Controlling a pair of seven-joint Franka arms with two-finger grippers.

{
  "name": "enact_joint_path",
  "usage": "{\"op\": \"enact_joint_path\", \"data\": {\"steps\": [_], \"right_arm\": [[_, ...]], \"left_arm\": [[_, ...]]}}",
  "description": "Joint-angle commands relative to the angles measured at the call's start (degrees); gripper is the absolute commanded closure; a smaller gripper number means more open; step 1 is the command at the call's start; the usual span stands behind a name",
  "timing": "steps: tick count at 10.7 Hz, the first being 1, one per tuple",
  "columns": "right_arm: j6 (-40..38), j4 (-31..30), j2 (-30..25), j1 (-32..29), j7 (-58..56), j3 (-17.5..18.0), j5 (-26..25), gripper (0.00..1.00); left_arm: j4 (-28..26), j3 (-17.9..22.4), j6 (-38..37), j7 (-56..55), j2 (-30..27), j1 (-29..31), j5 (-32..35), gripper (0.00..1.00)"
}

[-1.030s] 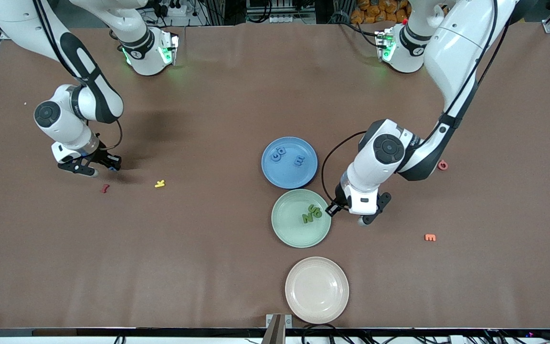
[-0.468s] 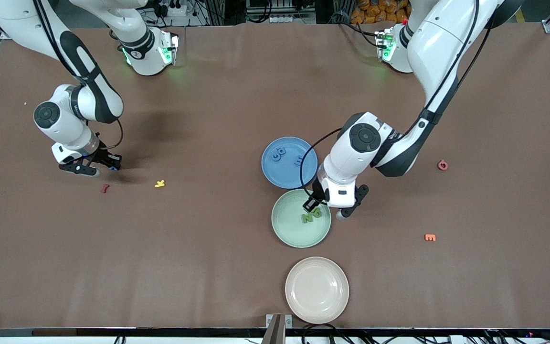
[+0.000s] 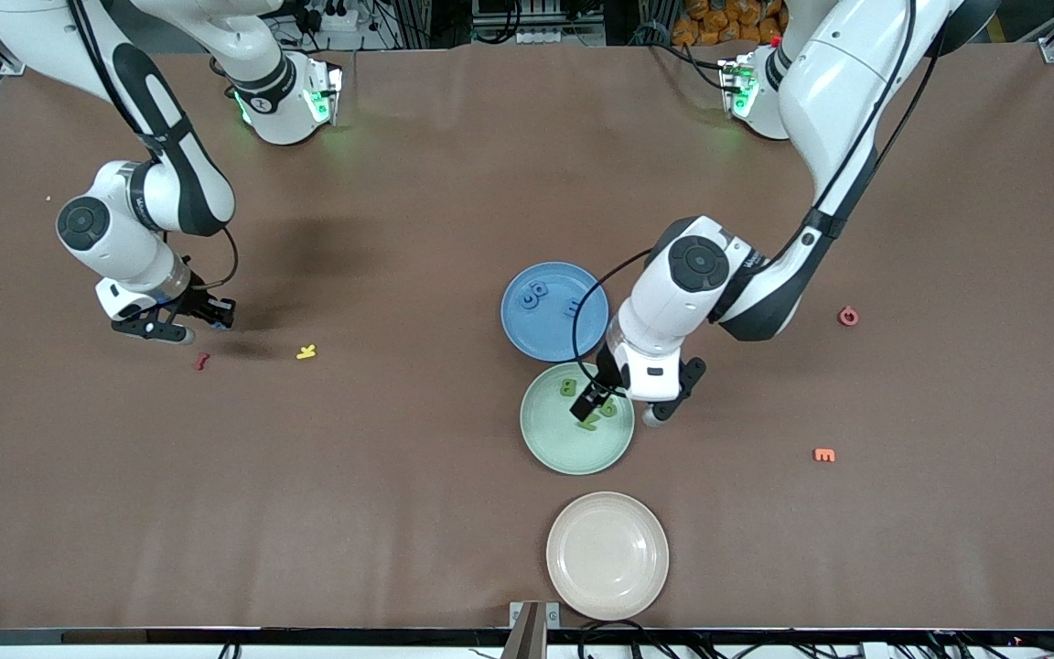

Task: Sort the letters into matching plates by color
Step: 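Carry the green B over the green plate with the left gripper, then drop the B on the plate while the right gripper grasps the X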

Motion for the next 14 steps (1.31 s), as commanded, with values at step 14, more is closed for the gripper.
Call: {"op": "enact_joint_path", "data": {"steps": [14], "right_arm": [[-17.47, 15.33, -0.83, 26.58, 40.2, 5.79, 10.96, 1.0]], "left_arm": [[-2.46, 7.37, -27.4, 54.14, -8.93, 13.19, -2.19, 0.0]]}}
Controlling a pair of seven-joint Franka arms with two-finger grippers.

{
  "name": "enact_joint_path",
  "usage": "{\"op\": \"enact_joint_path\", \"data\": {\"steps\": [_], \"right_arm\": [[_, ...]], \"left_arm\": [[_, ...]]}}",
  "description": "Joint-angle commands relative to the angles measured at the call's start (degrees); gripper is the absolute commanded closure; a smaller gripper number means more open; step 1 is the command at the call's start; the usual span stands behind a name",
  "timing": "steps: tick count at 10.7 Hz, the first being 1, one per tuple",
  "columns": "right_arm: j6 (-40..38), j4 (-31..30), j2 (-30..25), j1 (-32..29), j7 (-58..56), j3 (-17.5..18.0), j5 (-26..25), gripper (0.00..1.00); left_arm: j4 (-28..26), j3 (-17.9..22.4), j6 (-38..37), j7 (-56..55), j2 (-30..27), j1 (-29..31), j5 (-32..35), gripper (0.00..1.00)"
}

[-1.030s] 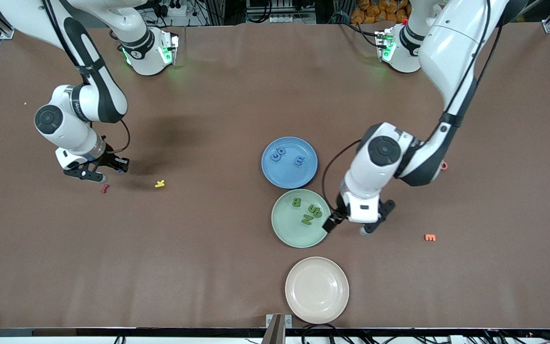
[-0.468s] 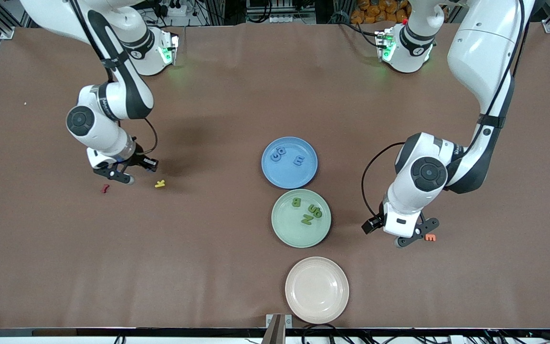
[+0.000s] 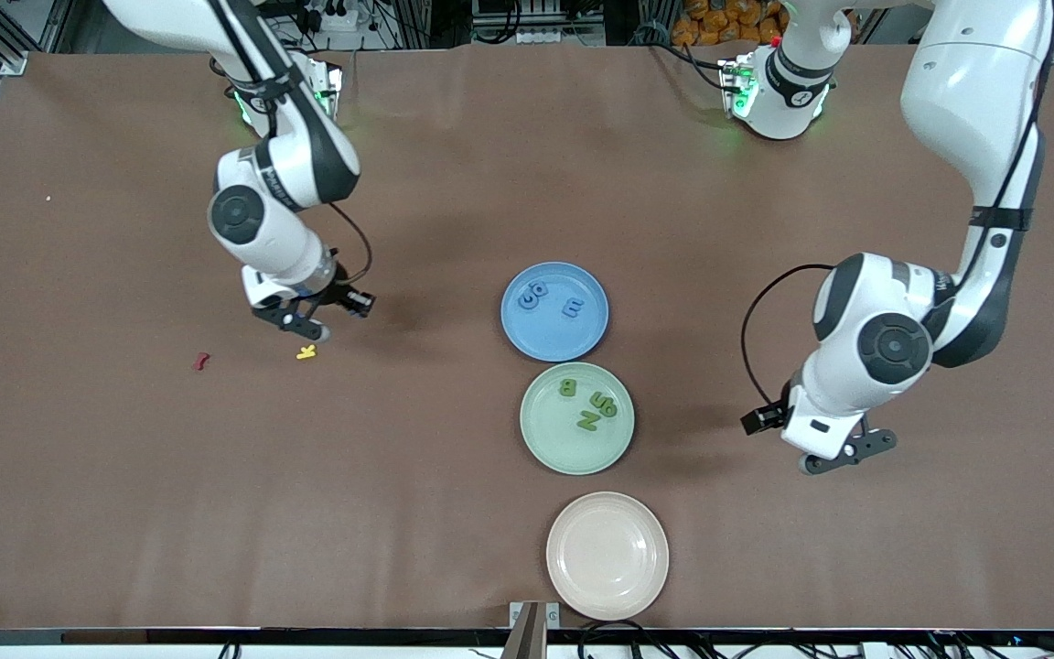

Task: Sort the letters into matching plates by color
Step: 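Drop the B on the plate while the right gripper grasps the X, then carry the blue X over the blue plate with the right gripper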

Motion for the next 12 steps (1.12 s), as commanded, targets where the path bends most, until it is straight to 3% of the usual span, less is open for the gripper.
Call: {"op": "enact_joint_path", "data": {"steps": [1, 3, 7, 10, 12], "right_arm": [[-3.72, 6.44, 1.68, 4.62, 10.83, 1.95, 1.06, 1.0], [-3.73, 13.64, 7.73, 7.17, 20.94, 5.38, 0.97, 1.0], [-3.64, 27.53, 18.82, 14.65, 35.02, 5.39, 0.8, 1.0], [-3.11, 35.62, 26.11, 17.99, 42.76, 5.3, -0.08, 1.0], [-2.76, 36.44, 26.92, 19.05, 43.4, 5.04, -0.17, 1.0]], "left_arm": [[-7.12, 0.36, -3.76, 8.44, -7.32, 0.46, -6.11, 0.0], [-12.06, 1.15, -5.76, 11.63, -12.95, -0.15, -6.76, 0.0], [-13.22, 5.02, -12.63, 21.01, -22.1, -2.17, -8.07, 0.0], [-13.13, 7.48, -15.26, 21.83, -28.07, -2.88, -9.3, 0.0], [-12.86, 7.58, -15.97, 24.89, -29.75, -3.23, -9.39, 0.0]]}}
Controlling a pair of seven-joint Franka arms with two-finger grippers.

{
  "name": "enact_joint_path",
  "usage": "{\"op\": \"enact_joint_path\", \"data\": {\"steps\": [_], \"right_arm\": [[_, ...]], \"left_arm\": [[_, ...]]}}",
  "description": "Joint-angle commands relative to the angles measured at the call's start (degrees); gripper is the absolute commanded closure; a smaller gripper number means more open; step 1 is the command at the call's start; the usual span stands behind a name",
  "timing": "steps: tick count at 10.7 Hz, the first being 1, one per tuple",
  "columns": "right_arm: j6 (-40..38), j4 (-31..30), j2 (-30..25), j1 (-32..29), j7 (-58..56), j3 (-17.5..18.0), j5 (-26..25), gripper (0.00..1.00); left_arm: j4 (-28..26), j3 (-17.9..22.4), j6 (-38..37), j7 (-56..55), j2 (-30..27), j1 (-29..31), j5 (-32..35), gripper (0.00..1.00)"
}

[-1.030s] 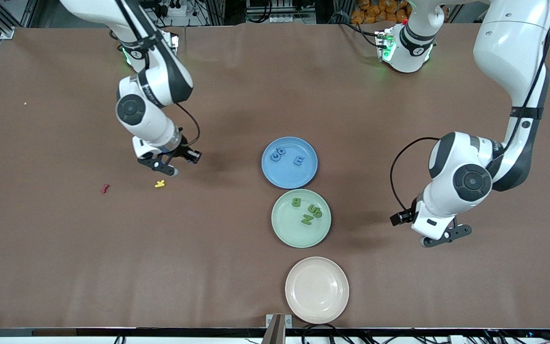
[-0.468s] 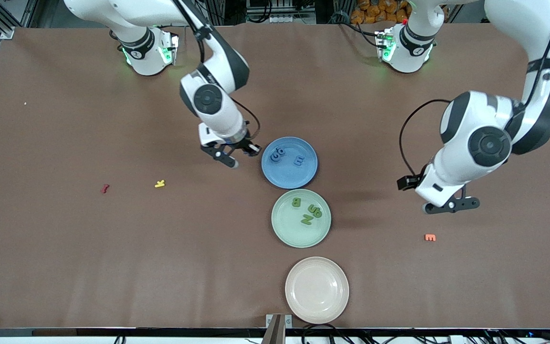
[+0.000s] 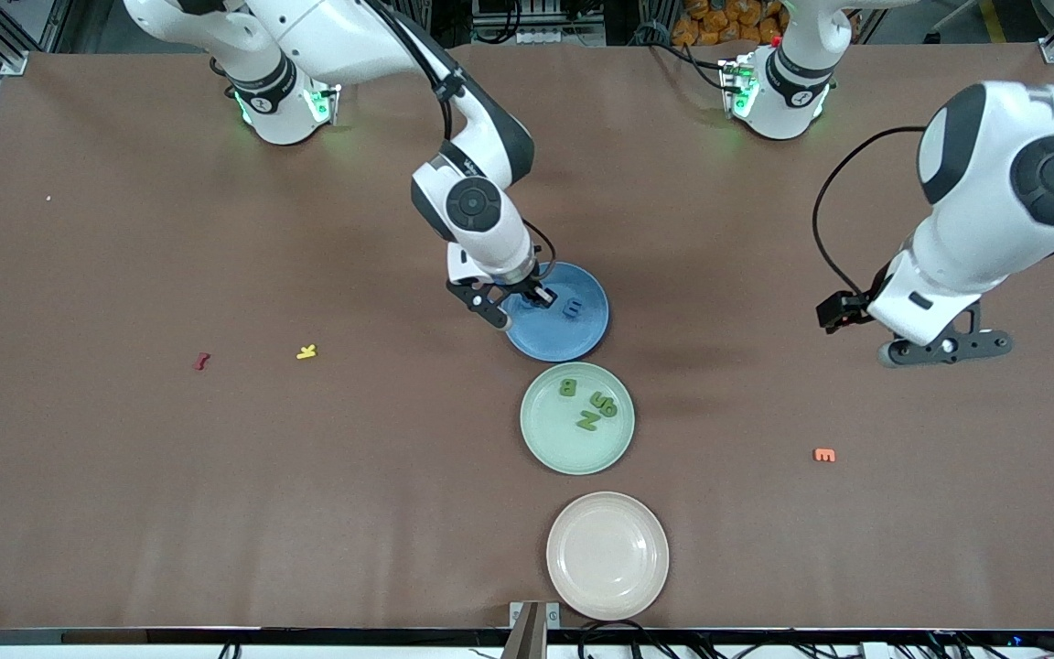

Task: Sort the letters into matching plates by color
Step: 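Carry the blue X over the blue plate with the right gripper, then open the right gripper to drop the blue X onto the plate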

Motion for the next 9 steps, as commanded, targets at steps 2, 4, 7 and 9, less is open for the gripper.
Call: {"op": "enact_joint_path", "data": {"steps": [2, 4, 7, 9], "right_arm": [[-0.09, 3.94, 2.69, 1.14, 2.45, -0.57, -0.01, 0.51], [-0.62, 3.85, 2.17, 0.53, 2.54, -0.66, -0.8, 0.0], [-3.5, 3.24, -0.54, -2.36, 1.75, -0.48, -0.54, 0.0], [-9.3, 2.28, -5.19, -5.87, 0.0, 0.13, -0.45, 0.0]], "left_arm": [[-1.49, 2.47, -3.12, 4.72, -6.27, -1.35, -3.93, 0.0], [-1.31, 3.7, -5.66, 9.26, -8.48, -1.18, -5.27, 0.0], [0.44, 3.71, -7.25, 10.34, -8.75, -0.65, -6.5, 0.0], [3.06, 3.8, -7.26, 12.88, -8.84, -0.13, -6.24, 0.0]]}}
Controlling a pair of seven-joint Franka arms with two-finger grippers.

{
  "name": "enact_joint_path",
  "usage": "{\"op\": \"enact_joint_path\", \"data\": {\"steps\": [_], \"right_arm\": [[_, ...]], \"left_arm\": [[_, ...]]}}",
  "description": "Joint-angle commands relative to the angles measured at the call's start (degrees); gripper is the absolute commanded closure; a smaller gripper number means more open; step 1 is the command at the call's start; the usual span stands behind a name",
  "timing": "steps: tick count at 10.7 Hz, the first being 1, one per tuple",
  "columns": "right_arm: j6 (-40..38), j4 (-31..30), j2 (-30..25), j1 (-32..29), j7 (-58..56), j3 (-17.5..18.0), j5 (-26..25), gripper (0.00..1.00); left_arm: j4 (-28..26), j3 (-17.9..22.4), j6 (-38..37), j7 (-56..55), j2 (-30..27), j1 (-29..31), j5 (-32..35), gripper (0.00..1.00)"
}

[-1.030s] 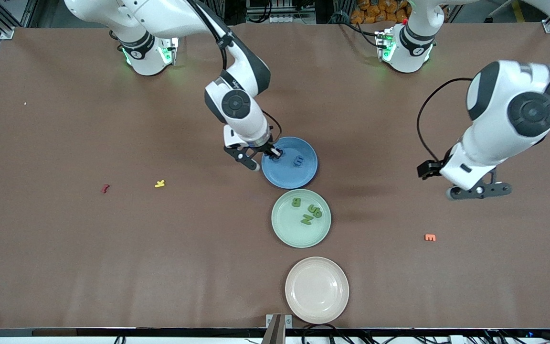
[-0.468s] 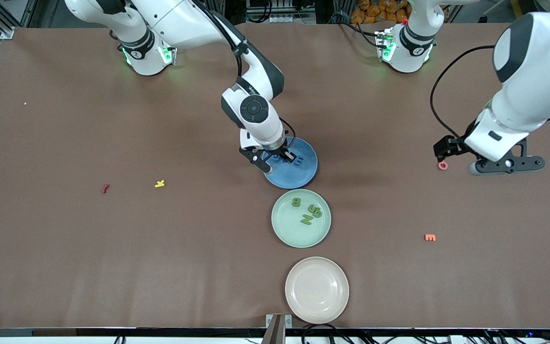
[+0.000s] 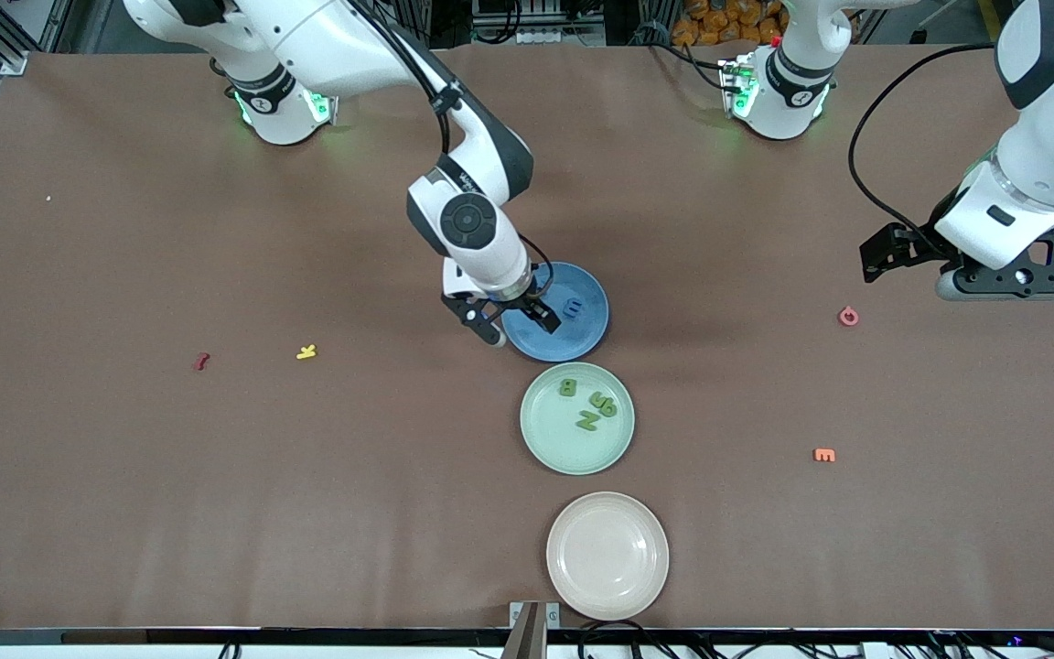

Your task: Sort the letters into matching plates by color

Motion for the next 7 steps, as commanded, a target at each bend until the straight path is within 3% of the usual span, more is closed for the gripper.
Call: {"op": "enact_joint_path", "data": {"steps": [1, 5, 7], "right_arm": [[-8.14, -3.03, -8.8, -6.37, -2.52, 2.71, -0.41, 0.0], [-10.35, -6.12, -17.16, -12.45, -4.03, 6.85, -0.06, 0.0], [-16.56, -6.04, -21.28, -15.53, -11.12, 8.0, -0.06, 0.0]], "left_arm": [[4.33, 0.3, -1.22, 4.15, -0.39, 1.4, -1.53, 0.0], [7.15, 0.3, -4.02, 4.15, -0.56, 1.67, -1.01, 0.0], [7.68, 1.35, -4.21, 4.5, -0.47, 1.67, -1.79, 0.0]]}}
